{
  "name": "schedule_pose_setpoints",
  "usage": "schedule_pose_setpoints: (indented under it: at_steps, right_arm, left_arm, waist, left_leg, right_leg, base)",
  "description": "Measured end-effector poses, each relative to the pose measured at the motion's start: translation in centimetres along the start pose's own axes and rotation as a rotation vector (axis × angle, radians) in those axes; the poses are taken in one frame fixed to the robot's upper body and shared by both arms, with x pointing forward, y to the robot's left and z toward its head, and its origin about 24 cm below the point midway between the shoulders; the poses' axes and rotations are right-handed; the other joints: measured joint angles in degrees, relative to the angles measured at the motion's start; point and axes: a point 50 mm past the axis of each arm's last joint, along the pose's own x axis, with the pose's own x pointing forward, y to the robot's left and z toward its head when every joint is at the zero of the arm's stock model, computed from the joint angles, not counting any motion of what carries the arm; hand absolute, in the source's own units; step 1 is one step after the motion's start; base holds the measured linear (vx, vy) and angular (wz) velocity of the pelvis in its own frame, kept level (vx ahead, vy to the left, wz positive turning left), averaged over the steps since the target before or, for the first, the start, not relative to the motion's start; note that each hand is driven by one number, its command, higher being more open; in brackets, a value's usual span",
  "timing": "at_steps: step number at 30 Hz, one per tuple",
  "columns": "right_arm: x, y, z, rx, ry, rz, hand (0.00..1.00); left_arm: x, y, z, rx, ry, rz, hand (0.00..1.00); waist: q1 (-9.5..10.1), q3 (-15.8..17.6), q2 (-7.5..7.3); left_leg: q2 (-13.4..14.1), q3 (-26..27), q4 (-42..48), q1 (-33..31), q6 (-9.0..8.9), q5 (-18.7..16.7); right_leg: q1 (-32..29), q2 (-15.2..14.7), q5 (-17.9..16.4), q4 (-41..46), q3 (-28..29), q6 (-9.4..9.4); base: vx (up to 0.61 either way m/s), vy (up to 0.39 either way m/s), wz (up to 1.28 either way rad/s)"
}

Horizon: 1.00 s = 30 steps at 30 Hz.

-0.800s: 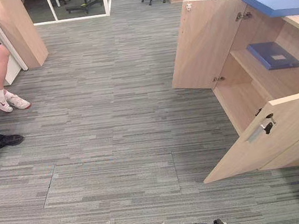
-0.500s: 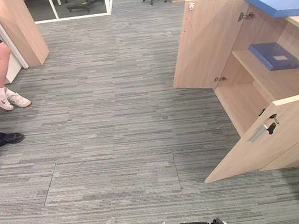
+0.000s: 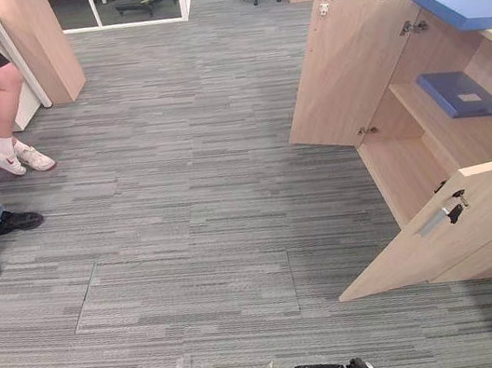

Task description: Walk over to the cabinet, pick up the folder, carry it to the office cabinet, place the folder inside the office cabinet, then close the office cabinet door

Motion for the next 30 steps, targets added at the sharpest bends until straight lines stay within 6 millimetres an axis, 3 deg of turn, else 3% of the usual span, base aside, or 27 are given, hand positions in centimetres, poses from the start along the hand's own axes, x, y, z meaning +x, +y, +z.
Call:
schedule_pose_setpoints:
  at_steps: [16, 27, 29, 30]
  right_arm:
    - [0.0, 0.4, 0.1, 0.022, -0.003, 0.001, 1.00]
    - [-0.1, 0.4, 0.1, 0.046, -0.012, -0.001, 1.00]
    - [-0.1, 0.5, 0.4, 0.067, -0.023, 0.000, 1.00]
    - [-0.1, 0.3, 0.8, 0.072, -0.044, -0.005, 1.00]
  left_arm:
    - [0.1, 0.0, 0.7, 0.104, -0.046, -0.016, 1.00]
    - [0.1, -0.1, 1.0, 0.131, -0.059, -0.015, 1.00]
    - [0.1, -0.2, 1.2, 0.113, -0.066, -0.012, 1.00]
    - [0.1, -0.5, 1.4, 0.076, -0.073, -0.009, 1.00]
  waist:
    - [-0.11, 0.5, -0.78]
    - [-0.16, 1.0, -0.91]
    - [-0.27, 2.3, -0.64]
    - [-0.18, 3.0, -0.06]
  left_leg:
    - [-0.5, 0.0, 0.0, 0.0, 0.33, 0.3]
    - [-0.5, -0.7, 0.3, -0.3, 0.15, 0.2]
    - [-0.4, -0.7, 4.5, -2.2, -1.63, -2.9]
    - [0.2, 0.0, 11.2, -5.3, -2.05, -6.5]
  right_leg:
    - [0.0, -0.6, 0.1, 0.0, -0.2, 0.65]
    - [0.1, -0.7, -0.6, 0.2, -1.3, 0.08]
    - [-0.9, -1.2, -2.5, 3.1, -2.7, -0.23]
    - [-2.7, -1.5, -4.6, 7.3, -3.7, -0.48]
  base:
    - [0.00, -0.001, 0.00]
    - [0.00, -0.002, 0.04]
    - [-0.02, -0.021, 0.10]
    - [-0.03, 0.009, -0.22]
